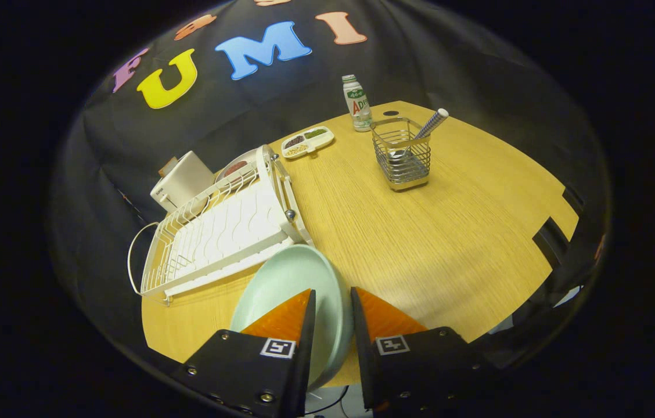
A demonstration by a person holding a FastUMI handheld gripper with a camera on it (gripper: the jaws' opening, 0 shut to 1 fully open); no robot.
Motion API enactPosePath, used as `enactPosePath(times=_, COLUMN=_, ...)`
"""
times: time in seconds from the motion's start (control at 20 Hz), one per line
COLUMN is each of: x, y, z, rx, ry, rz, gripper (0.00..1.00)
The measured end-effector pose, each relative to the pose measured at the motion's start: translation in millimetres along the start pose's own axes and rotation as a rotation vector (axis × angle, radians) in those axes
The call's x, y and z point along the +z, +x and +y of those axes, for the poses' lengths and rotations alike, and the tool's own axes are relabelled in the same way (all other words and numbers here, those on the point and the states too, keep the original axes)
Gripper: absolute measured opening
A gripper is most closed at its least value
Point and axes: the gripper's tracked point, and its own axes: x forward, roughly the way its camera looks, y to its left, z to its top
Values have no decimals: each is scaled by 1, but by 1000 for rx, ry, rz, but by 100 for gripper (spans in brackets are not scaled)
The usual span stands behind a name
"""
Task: Take the plate from the dish rack, then take the spoon from the basket and place it into the plate.
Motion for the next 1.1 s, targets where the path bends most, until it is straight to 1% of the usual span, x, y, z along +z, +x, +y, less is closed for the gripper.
enactPosePath(times=0.05, x=1, y=0, z=0, rx=-1, ry=-4, rz=-2, gripper=40)
enactPosePath(times=0.1, x=1, y=2, z=0, rx=-4, ry=-11, rz=-3, gripper=41)
enactPosePath(times=0.35, x=5, y=-5, z=9, rx=1, ry=-42, rz=-24, gripper=41)
enactPosePath(times=0.5, x=14, y=-9, z=9, rx=-3, ry=-31, rz=-53, gripper=41)
enactPosePath(times=0.8, x=67, y=-16, z=-11, rx=-53, ry=60, rz=-178, gripper=41)
enactPosePath(times=1.1, x=135, y=-9, z=-56, rx=-182, ry=129, rz=-307, gripper=41)
